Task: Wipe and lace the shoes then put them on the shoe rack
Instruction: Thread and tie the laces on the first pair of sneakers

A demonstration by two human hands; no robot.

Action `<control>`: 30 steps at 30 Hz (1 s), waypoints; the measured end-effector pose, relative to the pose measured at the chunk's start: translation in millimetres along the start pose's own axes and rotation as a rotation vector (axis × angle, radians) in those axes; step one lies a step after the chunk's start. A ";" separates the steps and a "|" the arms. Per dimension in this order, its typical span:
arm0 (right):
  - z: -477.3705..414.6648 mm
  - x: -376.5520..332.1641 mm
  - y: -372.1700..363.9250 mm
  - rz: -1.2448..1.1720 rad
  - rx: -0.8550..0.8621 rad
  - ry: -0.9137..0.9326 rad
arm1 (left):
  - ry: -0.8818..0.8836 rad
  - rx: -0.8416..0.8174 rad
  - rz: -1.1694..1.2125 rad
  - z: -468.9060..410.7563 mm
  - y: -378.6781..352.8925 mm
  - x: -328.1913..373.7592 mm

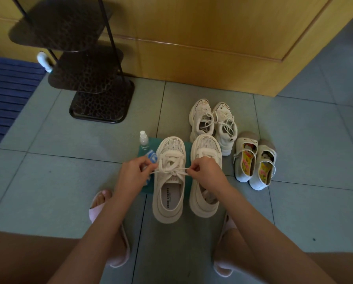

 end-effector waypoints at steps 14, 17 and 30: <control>10.0 2.4 1.0 -0.244 0.020 -0.051 | 0.203 -0.143 0.267 -0.1 -19.4 -24.0; 14.8 3.2 10.6 -0.320 0.075 -0.066 | 0.194 -0.004 0.172 -1.1 -3.7 -17.0; 23.0 49.7 54.0 -0.076 0.084 -0.050 | -0.163 -0.233 0.033 13.2 -50.3 86.1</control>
Point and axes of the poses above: each hand's wrist, its own z-axis away from the middle knuckle, its own y-axis out of the back of the hand, x = y × z, the point moved 9 cm from there along -z, towards the middle knuckle, and after that the axes turned 4 degrees about x, right-handed, at the moved point
